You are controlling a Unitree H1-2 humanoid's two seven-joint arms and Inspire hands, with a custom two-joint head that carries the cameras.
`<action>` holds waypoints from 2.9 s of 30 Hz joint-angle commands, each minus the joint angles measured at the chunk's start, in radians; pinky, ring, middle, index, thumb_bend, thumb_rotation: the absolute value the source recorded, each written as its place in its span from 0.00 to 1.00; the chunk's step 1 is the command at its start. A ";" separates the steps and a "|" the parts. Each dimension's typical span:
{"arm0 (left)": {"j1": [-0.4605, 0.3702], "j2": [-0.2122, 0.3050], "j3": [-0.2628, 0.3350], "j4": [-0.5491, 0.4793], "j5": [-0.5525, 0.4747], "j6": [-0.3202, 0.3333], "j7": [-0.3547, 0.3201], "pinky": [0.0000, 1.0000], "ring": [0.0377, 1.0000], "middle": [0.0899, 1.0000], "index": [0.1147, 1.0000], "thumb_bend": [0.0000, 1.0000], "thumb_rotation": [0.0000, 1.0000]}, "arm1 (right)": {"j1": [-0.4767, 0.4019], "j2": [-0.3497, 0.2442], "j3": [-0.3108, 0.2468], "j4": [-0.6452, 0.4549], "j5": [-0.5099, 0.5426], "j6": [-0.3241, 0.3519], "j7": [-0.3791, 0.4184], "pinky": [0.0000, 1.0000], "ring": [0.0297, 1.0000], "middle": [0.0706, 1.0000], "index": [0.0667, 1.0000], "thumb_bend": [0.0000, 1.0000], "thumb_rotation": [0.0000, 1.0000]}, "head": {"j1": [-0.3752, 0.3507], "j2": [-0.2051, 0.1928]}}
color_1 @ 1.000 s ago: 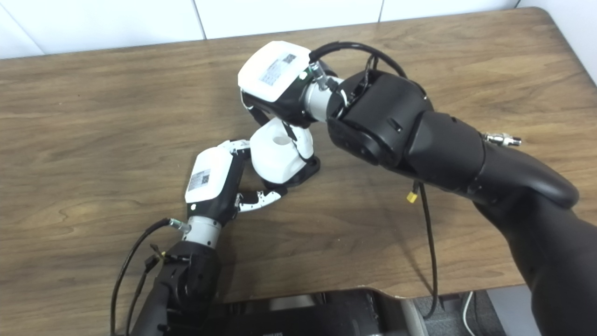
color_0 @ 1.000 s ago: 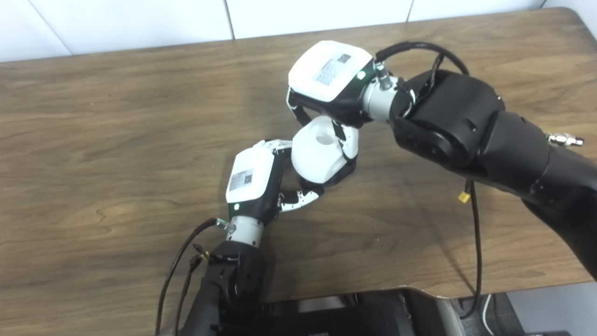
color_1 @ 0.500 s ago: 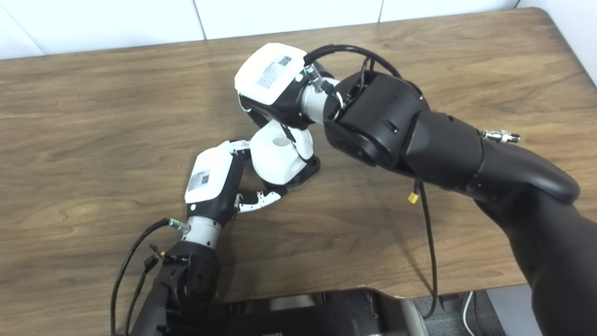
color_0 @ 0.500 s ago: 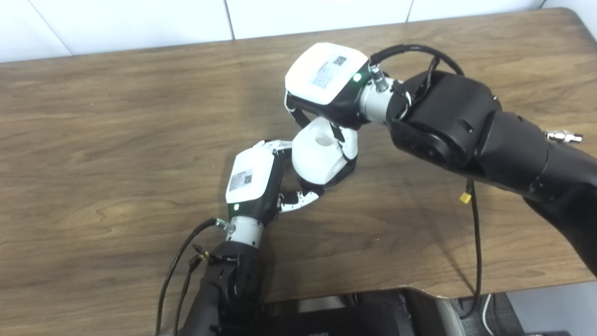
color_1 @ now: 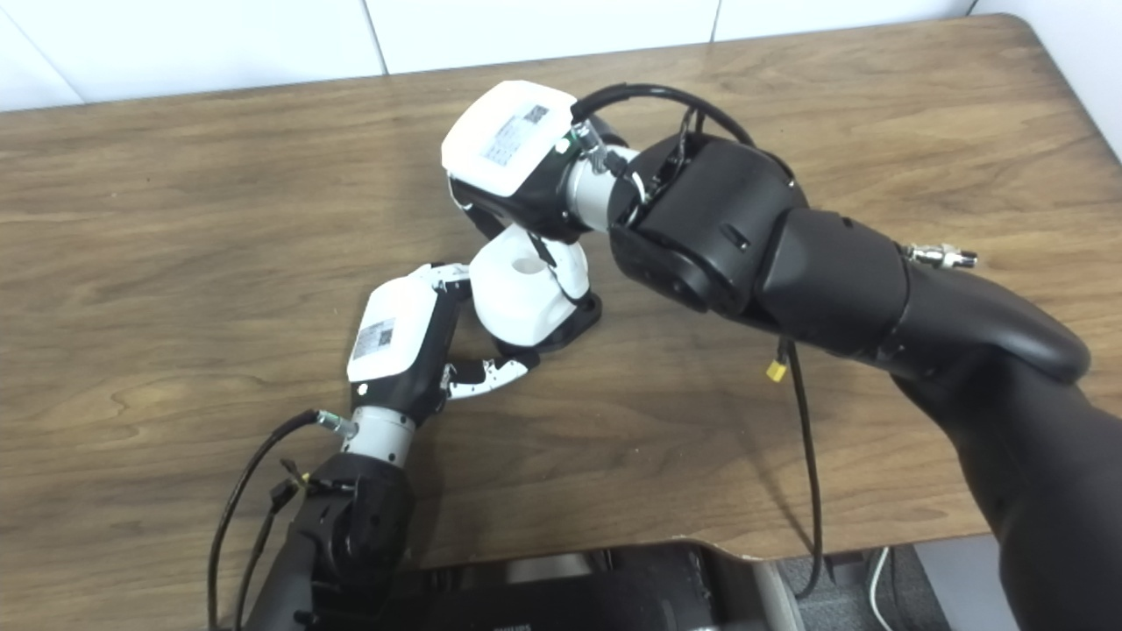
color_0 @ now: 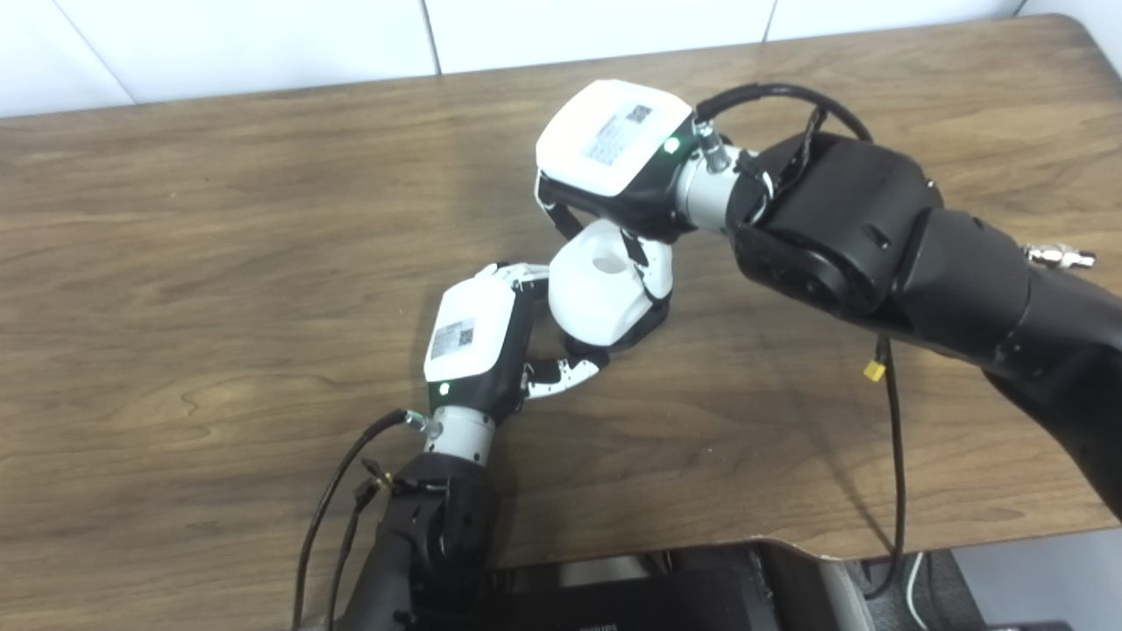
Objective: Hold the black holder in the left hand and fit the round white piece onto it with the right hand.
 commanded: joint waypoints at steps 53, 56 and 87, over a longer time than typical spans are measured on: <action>-0.016 -0.009 -0.003 -0.030 0.012 -0.005 0.008 0.89 0.80 0.73 0.42 0.52 0.06 | -0.046 -0.012 -0.042 0.003 0.068 0.029 0.104 0.68 0.86 0.72 0.44 0.52 0.13 | -0.005 0.006; -0.016 -0.010 -0.003 -0.030 0.012 -0.007 0.010 0.89 0.80 0.73 0.42 0.52 0.06 | -0.044 -0.010 -0.040 0.003 0.062 0.029 0.104 0.68 0.86 0.72 0.44 0.52 0.13 | -0.004 0.006; -0.017 -0.010 -0.005 -0.049 0.012 0.000 0.006 0.88 0.80 0.72 0.42 0.52 0.06 | -0.038 -0.036 0.052 0.004 0.050 0.029 0.104 0.63 0.83 0.72 0.45 0.52 0.13 | -0.015 0.022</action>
